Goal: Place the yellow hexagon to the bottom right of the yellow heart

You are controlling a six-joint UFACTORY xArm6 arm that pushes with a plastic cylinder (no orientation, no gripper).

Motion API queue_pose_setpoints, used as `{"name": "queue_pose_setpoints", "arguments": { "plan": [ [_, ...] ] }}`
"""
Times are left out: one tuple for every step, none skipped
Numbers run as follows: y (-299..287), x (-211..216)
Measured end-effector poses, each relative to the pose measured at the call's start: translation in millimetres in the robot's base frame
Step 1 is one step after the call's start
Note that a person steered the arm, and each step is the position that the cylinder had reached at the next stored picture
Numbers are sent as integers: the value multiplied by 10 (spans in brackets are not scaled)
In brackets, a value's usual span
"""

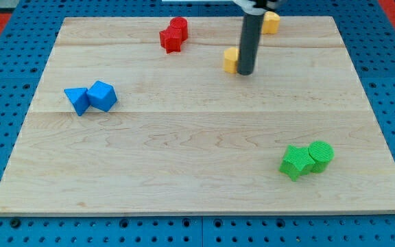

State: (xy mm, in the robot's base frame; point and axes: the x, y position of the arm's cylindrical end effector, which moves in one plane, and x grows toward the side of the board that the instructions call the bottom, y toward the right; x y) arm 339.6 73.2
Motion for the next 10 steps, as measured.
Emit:
{"name": "queue_pose_setpoints", "arguments": {
  "plan": [
    [-300,-30],
    [-628,-124],
    [-540,-268],
    [-50,-306],
    [324,-524],
    [638,-799],
    [835,-798],
    [843,-451],
    [845,-282],
    [853,294]
  ]
}}
